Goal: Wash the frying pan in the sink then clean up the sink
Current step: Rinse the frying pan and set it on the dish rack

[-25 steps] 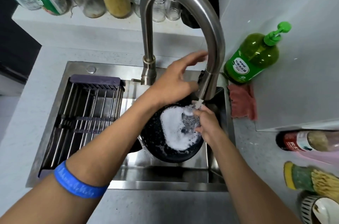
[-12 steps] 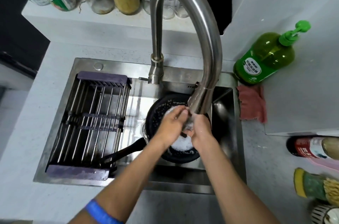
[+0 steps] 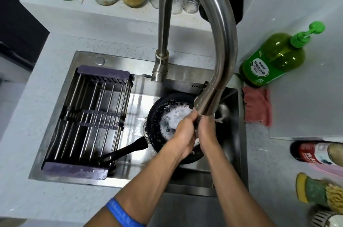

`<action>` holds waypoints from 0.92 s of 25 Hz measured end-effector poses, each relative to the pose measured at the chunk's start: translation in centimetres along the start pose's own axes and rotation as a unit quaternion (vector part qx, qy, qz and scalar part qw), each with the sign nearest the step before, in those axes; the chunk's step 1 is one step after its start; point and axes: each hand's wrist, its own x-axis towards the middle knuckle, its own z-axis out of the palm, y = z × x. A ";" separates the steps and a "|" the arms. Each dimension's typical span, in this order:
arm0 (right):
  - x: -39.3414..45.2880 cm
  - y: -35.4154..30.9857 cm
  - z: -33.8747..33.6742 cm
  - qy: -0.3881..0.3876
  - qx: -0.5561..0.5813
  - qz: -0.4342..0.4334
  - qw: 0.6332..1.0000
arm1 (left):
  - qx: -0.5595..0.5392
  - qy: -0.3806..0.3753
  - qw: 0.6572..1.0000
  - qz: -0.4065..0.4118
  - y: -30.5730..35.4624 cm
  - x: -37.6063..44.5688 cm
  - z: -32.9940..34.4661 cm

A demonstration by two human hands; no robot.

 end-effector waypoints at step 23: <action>-0.5 -0.1 -3.8 -0.040 0.262 0.135 0.955 | -0.002 0.034 0.998 -0.047 -1.2 2.0 1.2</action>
